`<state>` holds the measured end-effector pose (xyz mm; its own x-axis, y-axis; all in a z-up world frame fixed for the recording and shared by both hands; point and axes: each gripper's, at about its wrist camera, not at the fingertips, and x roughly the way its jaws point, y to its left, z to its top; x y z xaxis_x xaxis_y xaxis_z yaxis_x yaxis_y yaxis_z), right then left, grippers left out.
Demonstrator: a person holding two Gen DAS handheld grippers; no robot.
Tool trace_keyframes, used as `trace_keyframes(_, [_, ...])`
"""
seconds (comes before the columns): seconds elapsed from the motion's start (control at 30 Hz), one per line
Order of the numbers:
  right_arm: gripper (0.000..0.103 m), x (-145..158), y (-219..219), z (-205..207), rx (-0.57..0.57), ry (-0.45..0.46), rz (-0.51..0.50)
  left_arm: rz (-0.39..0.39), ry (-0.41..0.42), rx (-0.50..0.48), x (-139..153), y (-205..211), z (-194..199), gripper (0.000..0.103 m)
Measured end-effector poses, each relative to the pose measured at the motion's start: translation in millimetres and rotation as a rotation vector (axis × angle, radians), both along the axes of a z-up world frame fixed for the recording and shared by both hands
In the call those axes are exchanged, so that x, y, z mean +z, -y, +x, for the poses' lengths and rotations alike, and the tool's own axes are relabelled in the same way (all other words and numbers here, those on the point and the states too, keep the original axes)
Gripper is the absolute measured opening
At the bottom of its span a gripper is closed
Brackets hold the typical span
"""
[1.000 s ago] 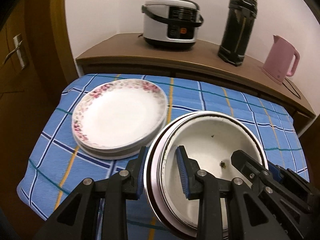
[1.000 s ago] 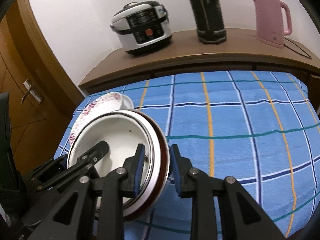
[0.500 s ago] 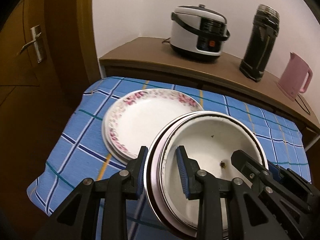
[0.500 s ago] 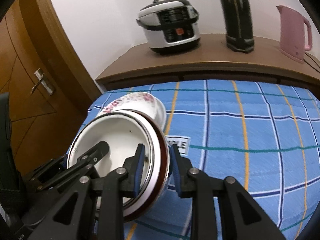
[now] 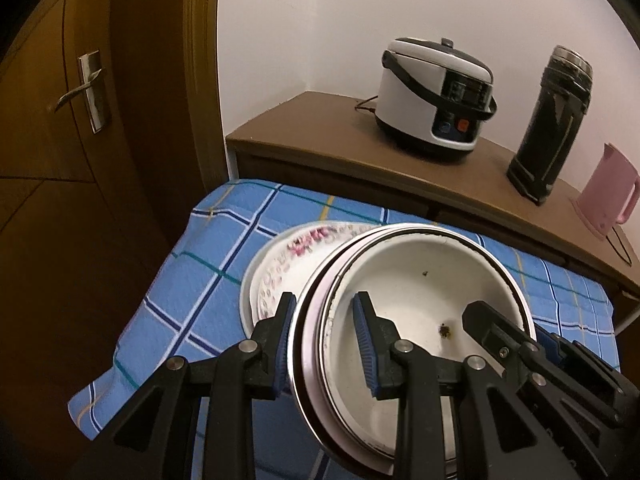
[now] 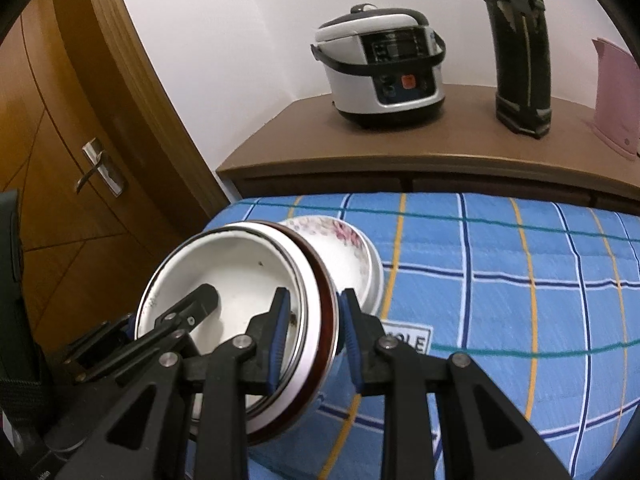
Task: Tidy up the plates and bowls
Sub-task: 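Lower the bowl stack onto the floral plate stack with both tools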
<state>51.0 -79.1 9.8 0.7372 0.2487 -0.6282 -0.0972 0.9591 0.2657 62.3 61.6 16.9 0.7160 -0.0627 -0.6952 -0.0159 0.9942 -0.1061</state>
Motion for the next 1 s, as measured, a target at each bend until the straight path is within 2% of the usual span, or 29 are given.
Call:
trace_keyframes(0.33, [0.026,3.6,-7.4,40.3,0.010,-0.008,0.009,-0.006,-0.016,0.018,-0.4,-4.8,40.0,0.032])
trace_keyframes(1.0, [0.026,-31.3,0.7,82.8,-0.003,-0.098,0.017,-0.012,-0.102,0.018,-33.5,0.2,74.7,0.032])
